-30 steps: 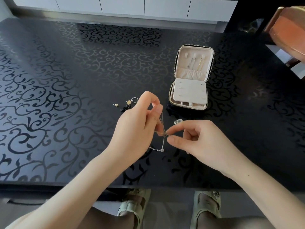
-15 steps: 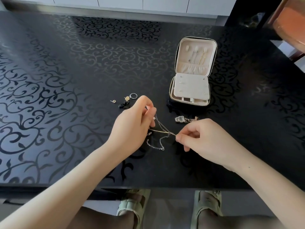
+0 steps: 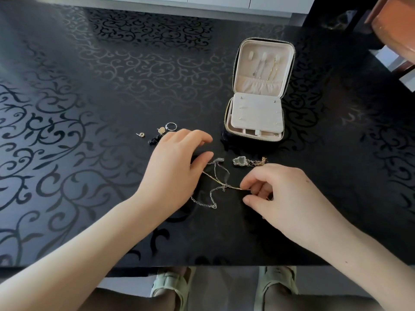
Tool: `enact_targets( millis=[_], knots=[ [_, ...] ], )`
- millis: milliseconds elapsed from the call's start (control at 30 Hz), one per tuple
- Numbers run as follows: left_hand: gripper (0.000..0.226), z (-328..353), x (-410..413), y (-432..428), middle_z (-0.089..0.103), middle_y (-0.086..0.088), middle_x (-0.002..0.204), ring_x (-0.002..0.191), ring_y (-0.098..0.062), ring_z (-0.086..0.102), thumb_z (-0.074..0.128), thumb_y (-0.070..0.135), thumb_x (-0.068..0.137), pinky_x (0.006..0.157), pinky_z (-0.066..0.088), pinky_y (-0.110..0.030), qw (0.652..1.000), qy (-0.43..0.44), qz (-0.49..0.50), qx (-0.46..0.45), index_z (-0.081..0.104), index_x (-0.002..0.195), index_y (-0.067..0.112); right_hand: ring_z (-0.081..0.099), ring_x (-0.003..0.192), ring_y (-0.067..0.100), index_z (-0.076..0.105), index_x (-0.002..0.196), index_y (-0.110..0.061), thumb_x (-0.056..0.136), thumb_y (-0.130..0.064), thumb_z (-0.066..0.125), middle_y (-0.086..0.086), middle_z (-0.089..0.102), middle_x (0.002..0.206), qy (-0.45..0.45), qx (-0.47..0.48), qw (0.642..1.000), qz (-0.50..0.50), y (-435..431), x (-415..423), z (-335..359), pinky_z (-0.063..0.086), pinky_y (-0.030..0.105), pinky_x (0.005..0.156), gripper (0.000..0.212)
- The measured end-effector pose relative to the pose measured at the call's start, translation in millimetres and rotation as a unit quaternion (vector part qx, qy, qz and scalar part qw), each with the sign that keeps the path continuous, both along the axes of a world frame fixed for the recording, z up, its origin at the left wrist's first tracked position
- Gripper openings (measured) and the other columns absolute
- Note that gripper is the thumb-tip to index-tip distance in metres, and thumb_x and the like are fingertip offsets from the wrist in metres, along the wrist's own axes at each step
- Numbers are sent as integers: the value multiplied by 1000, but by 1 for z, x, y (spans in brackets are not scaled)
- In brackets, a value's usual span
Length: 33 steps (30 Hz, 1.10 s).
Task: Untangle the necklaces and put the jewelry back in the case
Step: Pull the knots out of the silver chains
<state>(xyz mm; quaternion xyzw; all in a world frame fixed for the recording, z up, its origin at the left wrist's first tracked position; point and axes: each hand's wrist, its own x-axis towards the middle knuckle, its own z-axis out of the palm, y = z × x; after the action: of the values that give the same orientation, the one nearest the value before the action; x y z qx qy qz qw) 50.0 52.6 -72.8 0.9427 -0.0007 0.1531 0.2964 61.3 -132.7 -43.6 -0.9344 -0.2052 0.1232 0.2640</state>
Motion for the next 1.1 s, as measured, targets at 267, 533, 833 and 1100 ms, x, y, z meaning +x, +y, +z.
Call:
enact_targets(
  millis=[267,533,833,1100],
  knots=[
    [33,1,-25,4,68,14,98,89,-12,60,52,46,79,78,50,-29,989,12,-108,97,72,95,25,59,71,1,69,79,-28,77,-20,73,-17,61,74,-62,3,998,9,-8,-7,3,50,20,66,10],
    [76,1,-24,10,36,23,142,139,-5,25,35,74,71,116,5,-36,975,123,-136,126,50,133,32,49,65,9,66,66,-26,69,-22,79,-12,59,65,-177,-8,984,29,-1,-2,-5,33,9,62,14],
    [103,6,-31,13,-1,27,150,139,4,-13,23,87,56,113,-19,-40,961,183,-134,158,16,146,37,47,65,10,68,76,-23,67,-23,80,-15,54,67,-157,2,986,51,11,2,-19,32,9,63,15],
    [106,8,-32,14,-13,29,149,137,5,-23,18,89,53,111,-25,-39,954,201,-142,173,4,145,41,45,68,11,63,69,-22,79,-22,71,-12,54,69,-130,-19,989,67,17,6,-20,33,13,62,13]
  ],
)
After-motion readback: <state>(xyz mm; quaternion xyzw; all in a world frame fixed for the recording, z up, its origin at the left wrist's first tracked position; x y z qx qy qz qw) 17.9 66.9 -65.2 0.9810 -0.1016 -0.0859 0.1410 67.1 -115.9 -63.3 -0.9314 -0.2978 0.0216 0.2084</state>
